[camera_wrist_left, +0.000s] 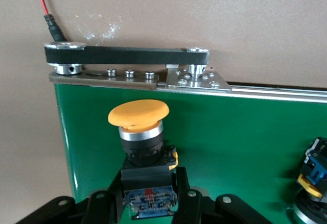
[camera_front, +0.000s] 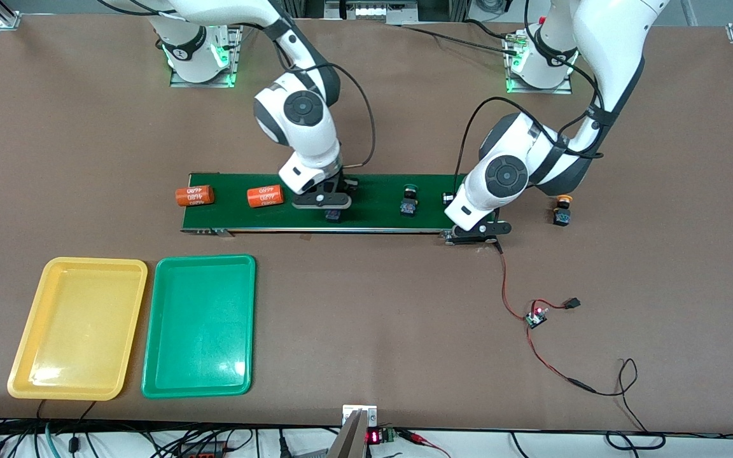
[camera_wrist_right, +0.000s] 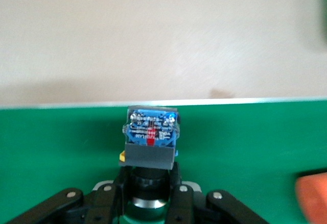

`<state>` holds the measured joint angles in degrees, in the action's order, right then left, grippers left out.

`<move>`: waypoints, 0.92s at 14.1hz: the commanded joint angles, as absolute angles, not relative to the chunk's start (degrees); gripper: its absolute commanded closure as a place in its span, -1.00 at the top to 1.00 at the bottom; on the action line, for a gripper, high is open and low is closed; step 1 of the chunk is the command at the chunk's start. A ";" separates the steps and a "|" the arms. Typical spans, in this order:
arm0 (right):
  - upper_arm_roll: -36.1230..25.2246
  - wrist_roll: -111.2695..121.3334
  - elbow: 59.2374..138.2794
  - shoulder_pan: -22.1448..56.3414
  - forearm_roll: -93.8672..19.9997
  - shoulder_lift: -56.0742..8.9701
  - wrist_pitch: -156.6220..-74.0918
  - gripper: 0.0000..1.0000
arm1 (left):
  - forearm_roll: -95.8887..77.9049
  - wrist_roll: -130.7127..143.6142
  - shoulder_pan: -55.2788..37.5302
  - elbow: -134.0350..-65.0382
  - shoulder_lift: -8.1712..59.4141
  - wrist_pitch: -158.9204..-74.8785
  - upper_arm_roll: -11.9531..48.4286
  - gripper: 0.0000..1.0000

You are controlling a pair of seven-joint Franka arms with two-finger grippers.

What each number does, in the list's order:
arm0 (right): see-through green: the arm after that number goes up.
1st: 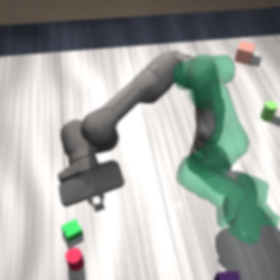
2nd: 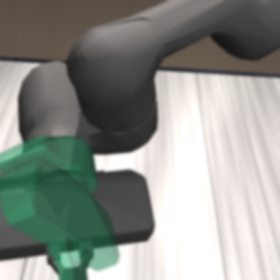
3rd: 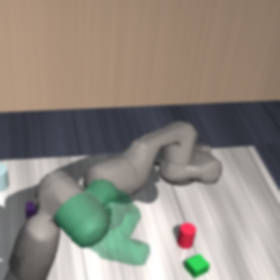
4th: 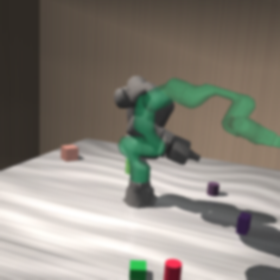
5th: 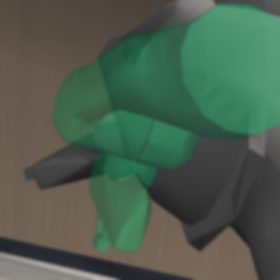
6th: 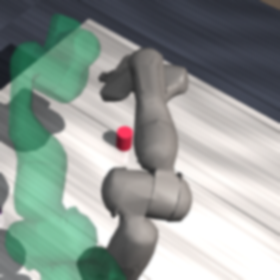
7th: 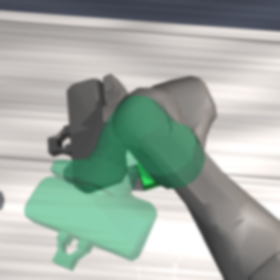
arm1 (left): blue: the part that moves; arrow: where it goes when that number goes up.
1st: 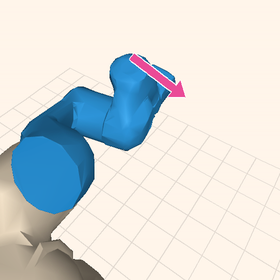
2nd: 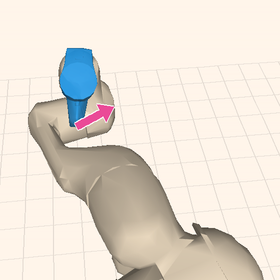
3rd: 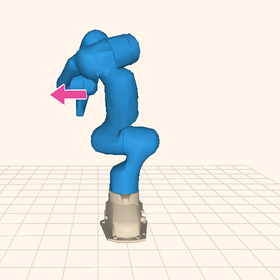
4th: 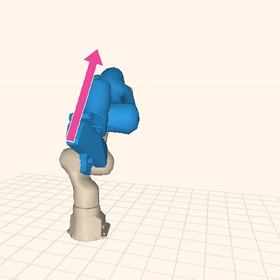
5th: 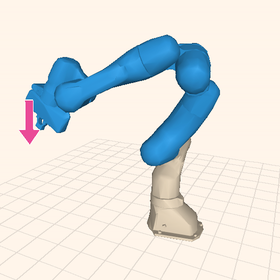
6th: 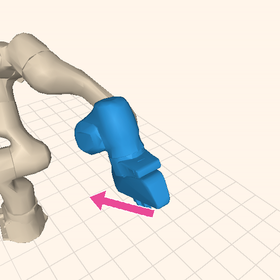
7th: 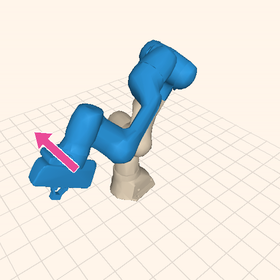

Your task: Sort buttons by color to trays

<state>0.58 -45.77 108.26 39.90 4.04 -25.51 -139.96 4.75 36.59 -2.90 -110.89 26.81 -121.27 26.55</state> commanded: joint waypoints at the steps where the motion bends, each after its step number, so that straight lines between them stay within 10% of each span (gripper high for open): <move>1: -2.28 -41.15 108.54 37.89 4.83 -20.23 -133.61 -1.00 | 4.75 36.74 -2.29 -111.97 26.28 -121.12 26.72 0.99; 13: -3.60 -8.27 100.90 12.13 3.17 -28.11 -137.62 -0.93 | 4.83 27.83 -0.35 -97.47 21.01 -107.51 20.68 1.00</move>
<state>-4.57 -11.35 104.28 13.88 3.92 -23.61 -135.13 4.80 34.92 -0.53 -98.93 21.14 -111.21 24.11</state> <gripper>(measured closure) 0.670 0.000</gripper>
